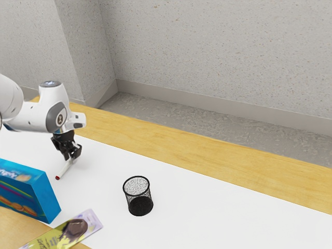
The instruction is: Put the marker into the pen holder.
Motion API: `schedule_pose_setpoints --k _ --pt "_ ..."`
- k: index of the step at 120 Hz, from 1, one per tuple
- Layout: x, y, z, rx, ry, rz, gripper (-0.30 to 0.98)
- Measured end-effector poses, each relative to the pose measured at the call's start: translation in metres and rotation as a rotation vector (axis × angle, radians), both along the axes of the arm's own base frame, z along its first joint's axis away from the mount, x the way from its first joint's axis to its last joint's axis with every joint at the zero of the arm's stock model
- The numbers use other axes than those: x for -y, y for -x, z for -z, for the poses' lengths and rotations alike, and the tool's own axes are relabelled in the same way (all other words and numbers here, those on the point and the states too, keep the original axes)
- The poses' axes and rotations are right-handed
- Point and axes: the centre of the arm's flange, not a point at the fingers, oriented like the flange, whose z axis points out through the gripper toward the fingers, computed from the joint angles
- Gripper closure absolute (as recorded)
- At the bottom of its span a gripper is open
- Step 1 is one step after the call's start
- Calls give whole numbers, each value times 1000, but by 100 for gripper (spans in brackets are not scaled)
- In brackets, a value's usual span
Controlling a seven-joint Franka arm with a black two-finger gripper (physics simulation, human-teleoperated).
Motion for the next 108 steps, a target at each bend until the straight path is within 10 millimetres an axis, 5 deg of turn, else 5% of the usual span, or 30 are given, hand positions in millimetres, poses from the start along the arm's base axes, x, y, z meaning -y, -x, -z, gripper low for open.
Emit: schedule_pose_setpoints --k 70,108 --pt "-10 -6 12 30 -3 26 50" --pt "-9 -5 14 35 8 31 67"
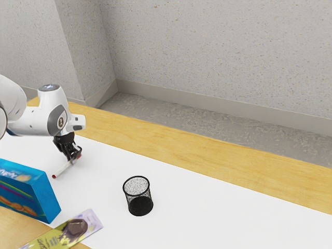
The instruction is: Put the marker into the pen holder.
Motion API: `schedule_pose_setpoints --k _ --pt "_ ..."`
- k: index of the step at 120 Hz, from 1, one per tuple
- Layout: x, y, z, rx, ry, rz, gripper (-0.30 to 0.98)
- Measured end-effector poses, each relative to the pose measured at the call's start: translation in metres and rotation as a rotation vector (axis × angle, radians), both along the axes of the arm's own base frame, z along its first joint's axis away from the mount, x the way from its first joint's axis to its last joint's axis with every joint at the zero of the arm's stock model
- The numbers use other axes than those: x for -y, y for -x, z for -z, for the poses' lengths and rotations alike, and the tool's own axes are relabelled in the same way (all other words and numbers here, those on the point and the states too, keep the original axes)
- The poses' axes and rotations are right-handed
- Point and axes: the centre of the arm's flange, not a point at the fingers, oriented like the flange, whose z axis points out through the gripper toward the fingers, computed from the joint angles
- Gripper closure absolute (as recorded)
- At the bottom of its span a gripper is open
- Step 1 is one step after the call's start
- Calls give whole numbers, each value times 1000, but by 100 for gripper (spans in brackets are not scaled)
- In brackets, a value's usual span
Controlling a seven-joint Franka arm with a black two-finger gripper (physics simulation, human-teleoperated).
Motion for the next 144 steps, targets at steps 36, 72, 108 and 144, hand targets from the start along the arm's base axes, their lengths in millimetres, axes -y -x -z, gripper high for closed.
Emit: schedule_pose_setpoints --k 36,72,108,144 --pt "114 -43 -102 184 24 174 76" --pt "262 -35 -157 285 155 308 78" --pt "321 6 -159 275 276 310 78" --pt "346 28 -153 249 302 323 79"
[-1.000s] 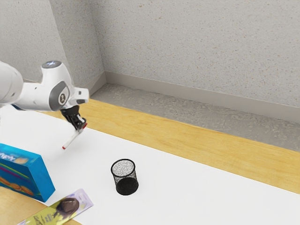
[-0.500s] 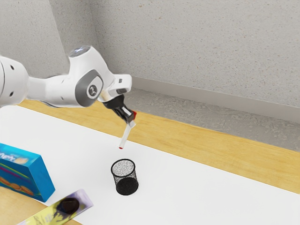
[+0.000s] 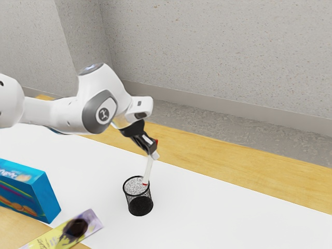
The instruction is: Put the marker into the pen holder.
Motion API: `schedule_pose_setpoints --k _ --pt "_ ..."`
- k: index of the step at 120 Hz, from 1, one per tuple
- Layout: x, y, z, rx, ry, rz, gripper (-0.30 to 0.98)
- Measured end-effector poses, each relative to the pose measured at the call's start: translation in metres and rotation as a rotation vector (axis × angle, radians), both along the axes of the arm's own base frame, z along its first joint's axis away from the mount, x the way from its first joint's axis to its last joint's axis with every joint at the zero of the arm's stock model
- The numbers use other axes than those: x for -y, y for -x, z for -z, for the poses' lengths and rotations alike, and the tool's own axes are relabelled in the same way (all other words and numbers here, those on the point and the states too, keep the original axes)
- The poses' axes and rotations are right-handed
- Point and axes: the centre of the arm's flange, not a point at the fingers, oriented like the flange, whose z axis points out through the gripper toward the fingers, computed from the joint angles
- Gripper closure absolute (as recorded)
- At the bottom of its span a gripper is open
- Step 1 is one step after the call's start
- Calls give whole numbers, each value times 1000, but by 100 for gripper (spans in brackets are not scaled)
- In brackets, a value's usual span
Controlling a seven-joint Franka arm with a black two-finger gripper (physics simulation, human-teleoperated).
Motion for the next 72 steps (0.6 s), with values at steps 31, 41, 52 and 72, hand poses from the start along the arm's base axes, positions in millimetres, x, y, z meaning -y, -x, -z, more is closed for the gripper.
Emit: schedule_pose_setpoints --k 31,41,52,72 --pt "15 3 4 -9 -3 20 78" --pt "17 4 3 -9 -3 22 78" --pt "18 4 3 -9 -2 22 78" --pt "17 4 1 -8 0 19 78"
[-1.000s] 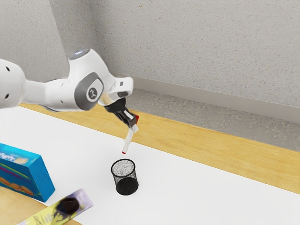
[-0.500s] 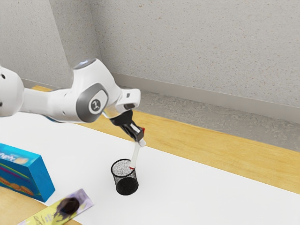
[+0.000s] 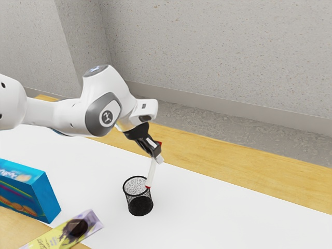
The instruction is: Put the marker into the pen holder.
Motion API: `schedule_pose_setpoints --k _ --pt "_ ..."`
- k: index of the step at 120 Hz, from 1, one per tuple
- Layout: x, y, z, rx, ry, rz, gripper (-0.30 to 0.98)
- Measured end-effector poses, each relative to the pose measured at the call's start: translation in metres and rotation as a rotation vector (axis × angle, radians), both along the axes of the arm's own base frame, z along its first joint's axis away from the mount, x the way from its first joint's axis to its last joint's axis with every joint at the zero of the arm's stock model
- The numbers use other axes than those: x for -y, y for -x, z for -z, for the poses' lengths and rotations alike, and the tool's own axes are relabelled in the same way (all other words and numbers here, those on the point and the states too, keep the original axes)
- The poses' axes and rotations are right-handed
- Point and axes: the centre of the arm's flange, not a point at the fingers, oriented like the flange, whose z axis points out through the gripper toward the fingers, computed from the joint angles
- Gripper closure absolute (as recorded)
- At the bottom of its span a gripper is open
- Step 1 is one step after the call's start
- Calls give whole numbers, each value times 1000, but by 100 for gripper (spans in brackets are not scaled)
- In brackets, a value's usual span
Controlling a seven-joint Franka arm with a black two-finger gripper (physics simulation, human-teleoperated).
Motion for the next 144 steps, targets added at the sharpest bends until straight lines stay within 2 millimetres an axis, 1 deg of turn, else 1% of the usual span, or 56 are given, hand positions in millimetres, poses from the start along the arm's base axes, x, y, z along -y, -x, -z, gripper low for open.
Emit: schedule_pose_setpoints --k 78,119,144 --pt "-11 -1 1 -8 -2 -17 77" --pt "-21 -1 8 -20 -5 -35 77" --pt "-30 3 18 -40 -10 -50 77"
